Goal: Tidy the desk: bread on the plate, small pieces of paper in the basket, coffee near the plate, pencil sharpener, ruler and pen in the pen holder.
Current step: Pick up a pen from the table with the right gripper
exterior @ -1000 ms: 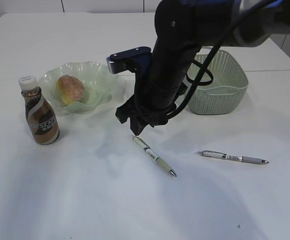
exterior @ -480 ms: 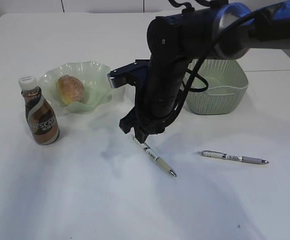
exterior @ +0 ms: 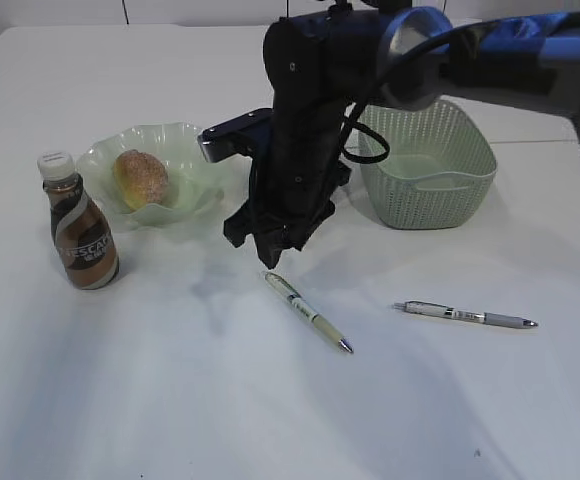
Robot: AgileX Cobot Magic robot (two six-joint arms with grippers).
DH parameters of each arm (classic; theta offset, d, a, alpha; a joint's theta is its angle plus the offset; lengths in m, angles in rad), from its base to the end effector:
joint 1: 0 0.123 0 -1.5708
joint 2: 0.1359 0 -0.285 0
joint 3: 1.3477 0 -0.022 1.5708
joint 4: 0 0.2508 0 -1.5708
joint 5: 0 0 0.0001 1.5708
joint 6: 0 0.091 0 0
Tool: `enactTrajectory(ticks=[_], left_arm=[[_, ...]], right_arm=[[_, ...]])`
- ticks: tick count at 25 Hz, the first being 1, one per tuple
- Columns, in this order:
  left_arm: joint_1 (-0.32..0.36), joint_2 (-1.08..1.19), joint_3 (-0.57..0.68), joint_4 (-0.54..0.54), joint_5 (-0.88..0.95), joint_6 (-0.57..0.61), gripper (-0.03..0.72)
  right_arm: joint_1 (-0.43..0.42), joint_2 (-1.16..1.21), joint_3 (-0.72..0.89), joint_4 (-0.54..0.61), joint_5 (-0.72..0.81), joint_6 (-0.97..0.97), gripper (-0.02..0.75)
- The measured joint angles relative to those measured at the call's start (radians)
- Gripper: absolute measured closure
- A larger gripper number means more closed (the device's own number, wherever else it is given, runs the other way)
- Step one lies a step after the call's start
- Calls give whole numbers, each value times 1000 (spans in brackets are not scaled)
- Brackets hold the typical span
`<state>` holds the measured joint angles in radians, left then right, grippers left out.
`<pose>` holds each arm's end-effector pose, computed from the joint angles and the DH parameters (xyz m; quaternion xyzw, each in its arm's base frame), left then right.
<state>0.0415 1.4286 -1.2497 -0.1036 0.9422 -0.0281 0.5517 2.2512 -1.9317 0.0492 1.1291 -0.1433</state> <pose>0.2965 0.0047 0.3291 -0.0517 0.9617 -0.0467 0.2652 0.4029 0.2527 0.1929 -0.3309 0.9376 0.0439 0.0976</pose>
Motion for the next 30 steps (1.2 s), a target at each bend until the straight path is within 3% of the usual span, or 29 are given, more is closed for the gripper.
enactTrajectory(ticks=[7,30], left_arm=[[0,0,0,0,0,0,413],[0,0,0,0,0,0,413]], right_arm=[[0,53,-75,-2,88,-2,367],[0,125,-77,-8,92,-22,367]])
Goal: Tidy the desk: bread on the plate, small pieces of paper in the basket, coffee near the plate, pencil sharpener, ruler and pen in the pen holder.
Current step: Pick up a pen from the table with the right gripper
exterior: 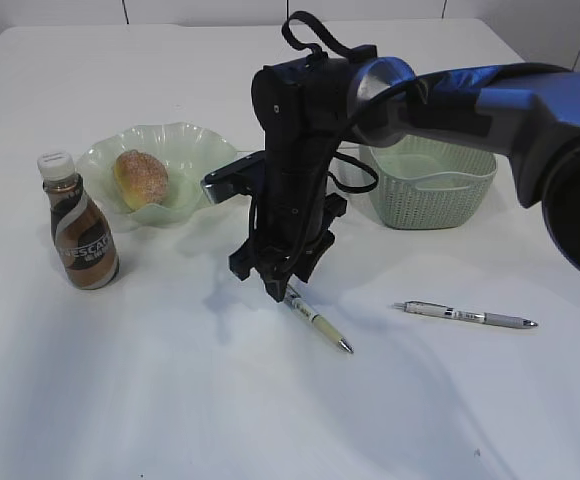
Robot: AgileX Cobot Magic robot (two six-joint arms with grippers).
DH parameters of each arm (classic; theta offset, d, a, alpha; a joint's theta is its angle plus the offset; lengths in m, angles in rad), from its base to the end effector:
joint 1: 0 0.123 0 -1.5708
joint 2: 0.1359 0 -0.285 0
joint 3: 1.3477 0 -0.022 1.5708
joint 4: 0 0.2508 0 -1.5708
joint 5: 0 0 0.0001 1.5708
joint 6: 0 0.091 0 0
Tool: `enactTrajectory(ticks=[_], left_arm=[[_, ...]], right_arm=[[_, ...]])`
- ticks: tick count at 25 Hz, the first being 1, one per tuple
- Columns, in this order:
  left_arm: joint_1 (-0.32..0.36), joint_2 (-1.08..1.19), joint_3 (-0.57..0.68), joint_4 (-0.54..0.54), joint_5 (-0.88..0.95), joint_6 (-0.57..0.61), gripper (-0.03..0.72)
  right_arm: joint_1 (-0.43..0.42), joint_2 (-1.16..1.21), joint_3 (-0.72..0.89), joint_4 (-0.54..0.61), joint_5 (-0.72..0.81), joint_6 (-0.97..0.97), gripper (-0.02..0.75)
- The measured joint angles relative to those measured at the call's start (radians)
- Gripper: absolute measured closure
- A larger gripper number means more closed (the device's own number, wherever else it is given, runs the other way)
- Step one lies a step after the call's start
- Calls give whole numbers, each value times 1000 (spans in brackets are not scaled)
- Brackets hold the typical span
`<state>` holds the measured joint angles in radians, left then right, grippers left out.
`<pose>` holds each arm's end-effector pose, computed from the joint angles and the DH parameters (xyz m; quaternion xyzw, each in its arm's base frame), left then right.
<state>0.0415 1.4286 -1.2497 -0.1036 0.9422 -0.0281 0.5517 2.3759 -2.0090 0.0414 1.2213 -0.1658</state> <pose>0.2965 0.0047 0.3291 -0.0517 0.9617 -0.0467 0.2652 0.4101 0.2565 0.1520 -0.3448 0.9378 0.0260 0.0305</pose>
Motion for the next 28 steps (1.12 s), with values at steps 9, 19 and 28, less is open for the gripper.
enactTrajectory(ticks=[9,19,28], left_arm=[[0,0,0,0,0,0,413],[0,0,0,0,0,0,413],[0,0,0,0,0,0,413]], right_arm=[[0,1,0,-6,-5,0,367],[0,1,0,-8,-16,-2,367],[0,17,0,-8,-24,-2,367]])
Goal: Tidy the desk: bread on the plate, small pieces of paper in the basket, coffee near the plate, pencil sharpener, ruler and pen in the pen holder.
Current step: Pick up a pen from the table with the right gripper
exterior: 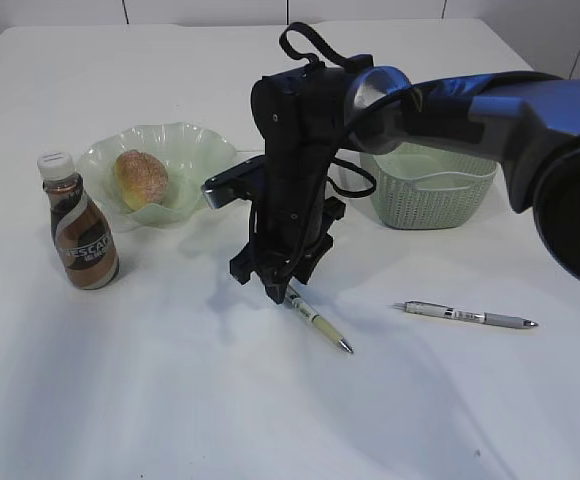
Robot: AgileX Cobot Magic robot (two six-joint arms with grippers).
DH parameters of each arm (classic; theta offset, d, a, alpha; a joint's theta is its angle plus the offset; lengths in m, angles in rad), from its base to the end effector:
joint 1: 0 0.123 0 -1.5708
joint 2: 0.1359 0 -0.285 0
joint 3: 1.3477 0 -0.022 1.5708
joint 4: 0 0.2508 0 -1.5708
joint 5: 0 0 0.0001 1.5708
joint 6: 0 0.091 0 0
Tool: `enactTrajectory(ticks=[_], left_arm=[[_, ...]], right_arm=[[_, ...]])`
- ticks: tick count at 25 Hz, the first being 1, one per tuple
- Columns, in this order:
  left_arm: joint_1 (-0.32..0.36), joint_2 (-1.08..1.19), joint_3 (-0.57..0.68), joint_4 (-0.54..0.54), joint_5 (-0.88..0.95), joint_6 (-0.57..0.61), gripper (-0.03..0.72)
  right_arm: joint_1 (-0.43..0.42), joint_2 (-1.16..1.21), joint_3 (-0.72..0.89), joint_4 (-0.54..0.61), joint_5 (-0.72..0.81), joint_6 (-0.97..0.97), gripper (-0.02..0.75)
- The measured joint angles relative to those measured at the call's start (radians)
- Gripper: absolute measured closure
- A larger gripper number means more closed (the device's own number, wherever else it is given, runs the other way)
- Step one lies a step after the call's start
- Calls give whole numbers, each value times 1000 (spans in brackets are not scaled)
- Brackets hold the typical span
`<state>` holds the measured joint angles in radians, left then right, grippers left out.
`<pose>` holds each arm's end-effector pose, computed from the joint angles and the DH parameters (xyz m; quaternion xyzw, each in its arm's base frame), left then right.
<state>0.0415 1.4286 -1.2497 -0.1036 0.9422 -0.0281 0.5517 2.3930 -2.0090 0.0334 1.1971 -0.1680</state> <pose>0.2965 0.0047 0.3291 -0.0517 0.9617 -0.0467 0.2652 0.4127 0.2573 0.1439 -0.3467 0.9371 0.0228 0.0347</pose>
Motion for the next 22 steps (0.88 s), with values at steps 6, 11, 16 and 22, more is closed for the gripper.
enactTrajectory(ticks=[6,11,16,22], left_arm=[[0,0,0,0,0,0,413],[0,0,0,0,0,0,413],[0,0,0,0,0,0,413],[0,0,0,0,0,0,413]], right_arm=[[0,2,0,-2,-3,2,367],[0,9,0,-2,-7,2,367],[0,15,0,-2,-12,2,367],[0,31,0,-2,-25,2,367]])
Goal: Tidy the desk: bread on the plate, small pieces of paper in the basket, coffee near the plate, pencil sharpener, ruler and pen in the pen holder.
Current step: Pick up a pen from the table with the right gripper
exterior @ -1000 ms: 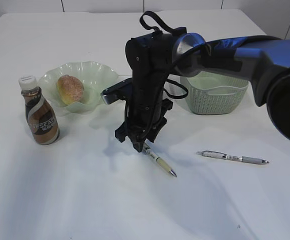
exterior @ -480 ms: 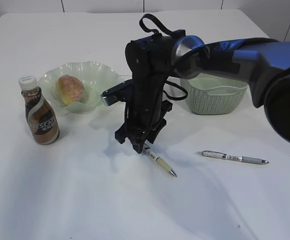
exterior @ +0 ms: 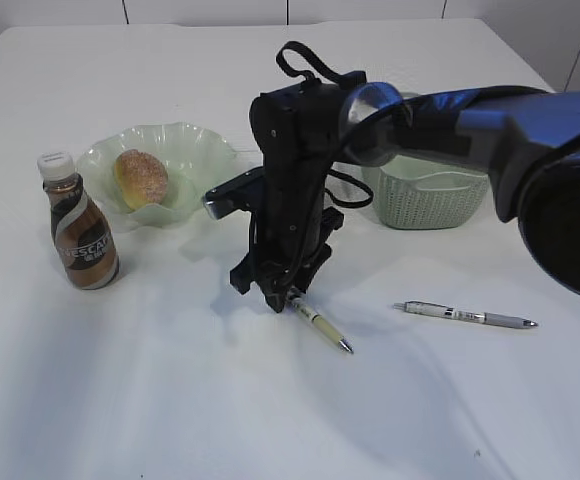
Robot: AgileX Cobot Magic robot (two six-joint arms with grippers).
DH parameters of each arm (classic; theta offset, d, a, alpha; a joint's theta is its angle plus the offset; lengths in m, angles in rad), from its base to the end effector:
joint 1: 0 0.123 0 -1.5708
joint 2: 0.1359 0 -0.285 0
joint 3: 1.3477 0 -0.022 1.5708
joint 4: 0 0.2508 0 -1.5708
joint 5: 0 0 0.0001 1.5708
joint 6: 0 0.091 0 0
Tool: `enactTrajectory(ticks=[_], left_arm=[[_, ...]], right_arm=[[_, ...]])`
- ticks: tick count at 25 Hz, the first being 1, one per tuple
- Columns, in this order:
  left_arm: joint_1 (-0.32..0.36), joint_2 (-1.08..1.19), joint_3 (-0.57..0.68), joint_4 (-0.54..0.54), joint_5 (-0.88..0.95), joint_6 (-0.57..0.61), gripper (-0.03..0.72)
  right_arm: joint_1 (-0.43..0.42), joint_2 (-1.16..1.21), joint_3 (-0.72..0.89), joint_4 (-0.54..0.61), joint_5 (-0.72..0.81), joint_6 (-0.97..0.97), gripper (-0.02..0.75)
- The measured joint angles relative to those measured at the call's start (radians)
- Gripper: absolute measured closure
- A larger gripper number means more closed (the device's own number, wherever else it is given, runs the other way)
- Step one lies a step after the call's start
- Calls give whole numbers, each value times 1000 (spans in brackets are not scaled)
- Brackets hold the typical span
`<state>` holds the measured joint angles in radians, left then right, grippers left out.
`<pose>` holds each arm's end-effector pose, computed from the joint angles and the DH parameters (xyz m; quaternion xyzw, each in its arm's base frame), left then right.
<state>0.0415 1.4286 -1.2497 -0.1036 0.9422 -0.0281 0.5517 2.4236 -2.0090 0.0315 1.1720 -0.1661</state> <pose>0.2965 0.0047 0.3291 -0.0517 0.9617 -0.0467 0.2652 0.4151 0.2586 0.1291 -0.3457 0.9375 0.0213 0.0322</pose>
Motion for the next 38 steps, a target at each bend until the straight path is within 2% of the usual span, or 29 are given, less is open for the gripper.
enactTrajectory(ticks=[10,12,15,18,36,38], left_arm=[[0,0,0,0,0,0,413],[0,0,0,0,0,0,413],[0,0,0,0,0,0,413],[0,0,0,0,0,0,413],[0,0,0,0,0,0,413],[0,0,0,0,0,0,413]], right_arm=[[0,2,0,0,-1,0,378],[0,2,0,0,-2,0,405],[0,2,0,0,-2,0,510],[0,2,0,0,-2,0,559],[0,2,0,-10,-3,0,572],[0,2,0,-10,-3,0,596]])
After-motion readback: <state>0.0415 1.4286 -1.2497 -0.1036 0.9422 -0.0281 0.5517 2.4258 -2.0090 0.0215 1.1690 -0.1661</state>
